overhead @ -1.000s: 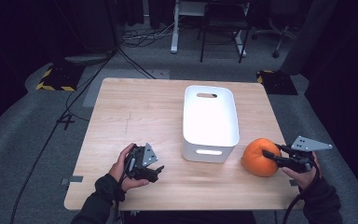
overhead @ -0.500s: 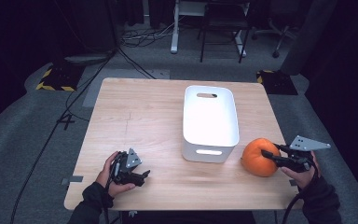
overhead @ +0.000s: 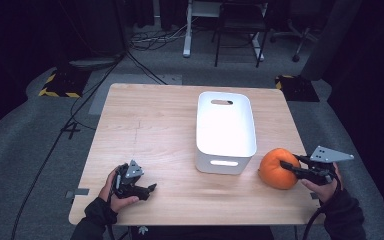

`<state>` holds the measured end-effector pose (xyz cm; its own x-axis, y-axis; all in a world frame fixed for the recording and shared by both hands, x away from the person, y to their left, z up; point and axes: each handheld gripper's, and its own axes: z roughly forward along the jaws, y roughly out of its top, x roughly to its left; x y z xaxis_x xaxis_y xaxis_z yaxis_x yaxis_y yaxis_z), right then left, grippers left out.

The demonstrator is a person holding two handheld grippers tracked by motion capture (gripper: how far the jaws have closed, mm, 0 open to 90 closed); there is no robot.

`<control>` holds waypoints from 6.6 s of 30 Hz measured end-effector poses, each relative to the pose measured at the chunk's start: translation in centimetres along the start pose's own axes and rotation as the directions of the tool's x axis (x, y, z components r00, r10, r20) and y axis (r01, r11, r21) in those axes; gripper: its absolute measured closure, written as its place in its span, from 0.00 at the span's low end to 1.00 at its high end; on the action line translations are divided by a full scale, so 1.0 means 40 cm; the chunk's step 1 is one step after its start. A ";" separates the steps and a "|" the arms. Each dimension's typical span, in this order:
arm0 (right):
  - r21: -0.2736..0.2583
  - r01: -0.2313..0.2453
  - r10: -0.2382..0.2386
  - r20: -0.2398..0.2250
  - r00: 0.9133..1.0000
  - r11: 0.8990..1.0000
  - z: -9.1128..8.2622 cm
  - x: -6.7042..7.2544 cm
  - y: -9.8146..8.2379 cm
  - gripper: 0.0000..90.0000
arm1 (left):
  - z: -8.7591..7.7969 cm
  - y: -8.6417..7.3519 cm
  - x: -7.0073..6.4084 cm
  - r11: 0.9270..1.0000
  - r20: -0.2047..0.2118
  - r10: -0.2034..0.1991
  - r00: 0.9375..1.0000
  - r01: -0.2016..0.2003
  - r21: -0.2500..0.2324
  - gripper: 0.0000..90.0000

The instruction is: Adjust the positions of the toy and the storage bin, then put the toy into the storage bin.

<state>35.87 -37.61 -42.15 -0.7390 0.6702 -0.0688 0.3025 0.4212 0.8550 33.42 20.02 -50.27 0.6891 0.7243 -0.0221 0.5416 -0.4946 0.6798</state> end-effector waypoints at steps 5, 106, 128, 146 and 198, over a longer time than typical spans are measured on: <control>-0.002 0.022 -0.022 0.001 1.000 1.000 -0.003 0.006 -0.001 0.70 | 0.005 0.005 0.010 1.000 0.012 0.000 1.000 0.000 0.009 0.12; -0.282 0.153 -0.126 0.111 0.986 0.947 -0.080 0.047 0.352 0.71 | 0.008 0.008 0.012 1.000 -0.005 0.002 1.000 -0.002 0.002 0.13; -0.287 0.172 -0.162 0.060 0.985 0.942 -0.015 0.092 0.399 0.71 | 0.008 0.008 0.012 1.000 -0.003 0.000 1.000 0.000 0.005 0.13; -0.282 0.179 -0.183 0.015 0.983 0.942 0.039 0.125 0.425 0.71 | 0.007 0.008 0.012 1.000 -0.004 0.001 1.000 -0.001 0.006 0.13; -0.077 0.181 -0.189 -0.106 0.976 0.980 0.205 0.159 0.363 0.66 | 0.007 0.008 0.012 1.000 -0.006 0.003 1.000 -0.003 0.004 0.13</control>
<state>40.53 -22.21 -34.38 -0.8426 0.5097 -0.1738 0.1161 0.4870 0.8656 34.07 20.07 -50.28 0.6880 0.7256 -0.0153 0.5411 -0.4988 0.6771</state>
